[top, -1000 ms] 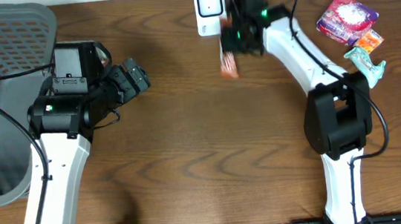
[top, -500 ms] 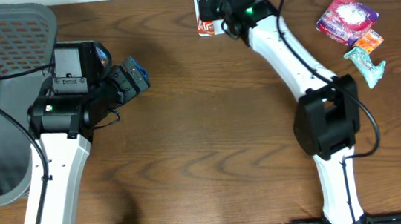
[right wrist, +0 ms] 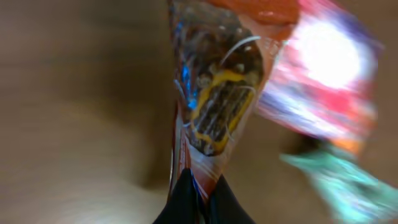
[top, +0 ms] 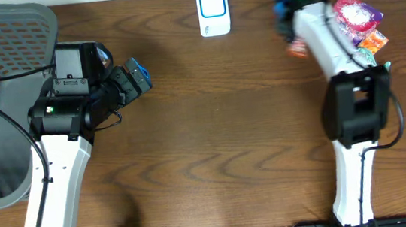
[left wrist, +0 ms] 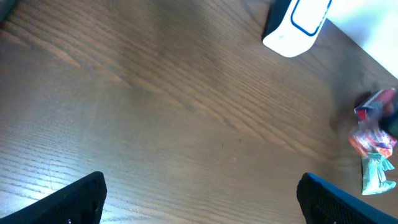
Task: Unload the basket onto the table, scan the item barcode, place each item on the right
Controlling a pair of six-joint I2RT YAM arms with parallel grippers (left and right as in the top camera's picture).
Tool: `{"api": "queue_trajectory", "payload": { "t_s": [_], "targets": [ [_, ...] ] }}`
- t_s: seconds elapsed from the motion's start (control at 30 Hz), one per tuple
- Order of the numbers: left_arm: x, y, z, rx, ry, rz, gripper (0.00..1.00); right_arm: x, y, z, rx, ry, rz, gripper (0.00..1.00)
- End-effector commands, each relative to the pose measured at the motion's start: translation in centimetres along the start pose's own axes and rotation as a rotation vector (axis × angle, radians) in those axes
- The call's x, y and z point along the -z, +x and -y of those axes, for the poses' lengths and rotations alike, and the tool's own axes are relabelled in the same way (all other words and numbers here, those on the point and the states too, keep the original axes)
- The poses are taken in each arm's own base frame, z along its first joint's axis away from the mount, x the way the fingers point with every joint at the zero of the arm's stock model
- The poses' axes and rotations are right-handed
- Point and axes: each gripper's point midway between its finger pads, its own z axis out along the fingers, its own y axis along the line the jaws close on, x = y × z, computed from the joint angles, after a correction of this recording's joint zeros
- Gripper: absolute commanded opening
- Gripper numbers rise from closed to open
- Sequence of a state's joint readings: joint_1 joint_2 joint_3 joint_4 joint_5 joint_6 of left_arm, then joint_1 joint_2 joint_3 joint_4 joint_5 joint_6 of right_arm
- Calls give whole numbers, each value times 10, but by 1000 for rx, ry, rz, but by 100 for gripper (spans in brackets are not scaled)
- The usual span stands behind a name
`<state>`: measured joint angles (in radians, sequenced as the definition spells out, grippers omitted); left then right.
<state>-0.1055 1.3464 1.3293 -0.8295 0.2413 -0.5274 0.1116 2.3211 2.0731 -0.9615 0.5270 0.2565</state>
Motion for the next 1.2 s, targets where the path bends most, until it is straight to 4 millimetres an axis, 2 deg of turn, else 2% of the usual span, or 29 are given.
{"api": "queue_trajectory", "payload": {
  "t_s": [0.0, 0.07, 0.1, 0.2, 0.33, 0.37, 0.43, 0.53, 0.57, 0.73, 0.77, 0.8, 0.83, 0.93, 0.97, 1.03, 1.17],
  "targets": [
    [2, -1, 0, 4, 2, 5, 98, 3, -5, 83, -110, 189, -11, 1],
    [2, -1, 0, 4, 2, 5, 98, -8, 5, 101, -162, 177, -69, 6],
    [2, -1, 0, 4, 3, 5, 98, -14, 11, 110, -193, 158, -104, 2],
    [2, -1, 0, 4, 2, 5, 98, -22, 22, 131, -286, 171, -148, 3],
    [2, -1, 0, 4, 2, 5, 98, -26, 31, 155, -340, 186, -190, 51],
    [2, -1, 0, 4, 2, 5, 98, -20, 32, 164, -360, 192, -194, 70],
    [2, -1, 0, 4, 3, 5, 98, -7, 31, 176, -388, 196, -182, 83],
    [2, -1, 0, 4, 2, 5, 98, 22, 27, 193, -412, 194, -152, 90],
    [2, -1, 0, 4, 2, 5, 98, 66, 26, 210, -451, 187, -113, 98],
    [2, -1, 0, 4, 2, 5, 98, 153, 45, 232, -573, 165, -49, 99],
    [2, -1, 0, 4, 2, 5, 98, 171, 48, 233, -578, 145, -19, 99],
    [2, -1, 0, 4, 2, 5, 98, 182, 50, 233, -578, 131, 0, 99],
    [2, -1, 0, 4, 2, 5, 98, 205, 58, 229, -577, 99, 46, 99],
    [2, -1, 0, 4, 2, 5, 98, 233, 78, 220, -561, 45, 107, 99],
    [2, -1, 0, 4, 2, 5, 98, 243, 90, 215, -541, 21, 127, 99],
    [2, -1, 0, 4, 3, 5, 98, 253, 110, 209, -512, -11, 145, 99],
    [2, -1, 0, 4, 2, 5, 98, 273, 159, 180, -432, -191, 133, 99]
  ]
}}
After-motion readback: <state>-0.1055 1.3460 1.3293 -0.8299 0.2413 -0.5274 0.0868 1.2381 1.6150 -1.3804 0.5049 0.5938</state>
